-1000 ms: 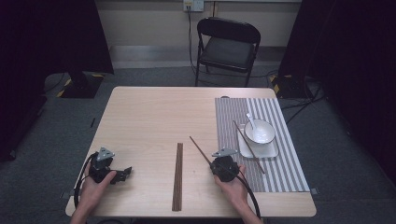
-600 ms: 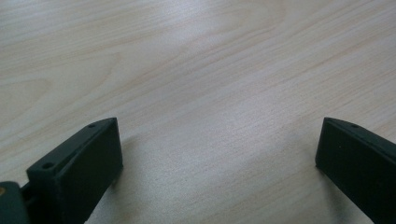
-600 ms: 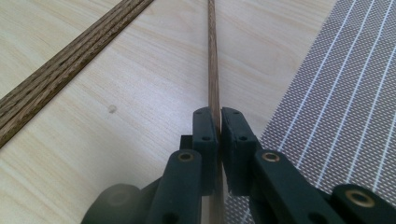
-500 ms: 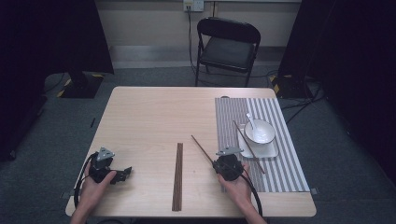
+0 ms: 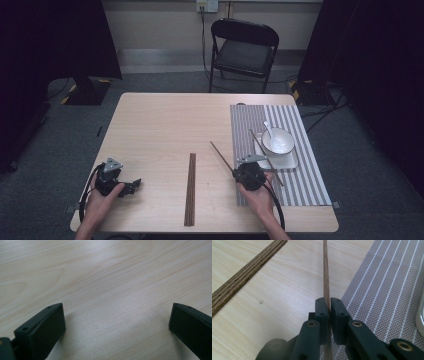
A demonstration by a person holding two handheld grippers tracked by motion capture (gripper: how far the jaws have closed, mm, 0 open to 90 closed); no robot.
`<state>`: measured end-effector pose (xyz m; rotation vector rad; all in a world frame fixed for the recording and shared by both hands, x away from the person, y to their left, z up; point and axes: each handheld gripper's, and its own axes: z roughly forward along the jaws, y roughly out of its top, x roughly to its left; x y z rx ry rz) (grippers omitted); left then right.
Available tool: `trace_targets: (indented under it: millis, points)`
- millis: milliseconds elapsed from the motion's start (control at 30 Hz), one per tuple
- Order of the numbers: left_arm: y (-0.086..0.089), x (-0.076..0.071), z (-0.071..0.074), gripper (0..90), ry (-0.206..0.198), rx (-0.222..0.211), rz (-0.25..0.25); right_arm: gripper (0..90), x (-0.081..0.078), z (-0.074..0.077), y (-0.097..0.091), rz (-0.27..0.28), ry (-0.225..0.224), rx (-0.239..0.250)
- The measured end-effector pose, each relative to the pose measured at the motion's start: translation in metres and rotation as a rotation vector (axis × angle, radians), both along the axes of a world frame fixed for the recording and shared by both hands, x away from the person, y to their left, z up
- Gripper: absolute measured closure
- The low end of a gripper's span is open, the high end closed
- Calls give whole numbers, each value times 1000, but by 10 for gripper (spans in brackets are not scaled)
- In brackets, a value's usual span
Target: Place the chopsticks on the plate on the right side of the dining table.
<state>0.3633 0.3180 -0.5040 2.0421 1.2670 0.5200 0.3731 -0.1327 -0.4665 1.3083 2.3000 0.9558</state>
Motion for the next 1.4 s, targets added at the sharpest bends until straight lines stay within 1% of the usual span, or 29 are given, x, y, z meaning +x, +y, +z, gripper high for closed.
trace_targets:
  millis: [200,300,333,400,433,567,900,1067,1200,1400]
  points:
    - [0,0,0,0,0,0,0,848,2,2,-7,-24,8,10]
    - [0,0,0,0,0,0,0,848,3,3,-11,-32,3,11]
    - [0,0,0,0,0,0,0,848,3,4,-13,-35,10,12]
    - [0,0,0,0,0,0,0,848,4,4,-16,-38,5,14]
    - [0,0,0,1,0,0,-1,848,4,5,-17,-48,8,17]
    - [0,0,0,0,0,0,0,848,6,7,-23,-58,0,19]
    - [0,0,0,1,1,2,-2,848,9,10,-36,-95,-5,24]
    - [0,0,0,0,0,-1,0,848,11,12,-41,-103,-10,23]
    - [0,0,0,0,0,-1,-1,848,12,18,-51,-137,-29,40]
    - [0,0,0,0,0,3,-3,848,12,20,-62,-162,-34,50]
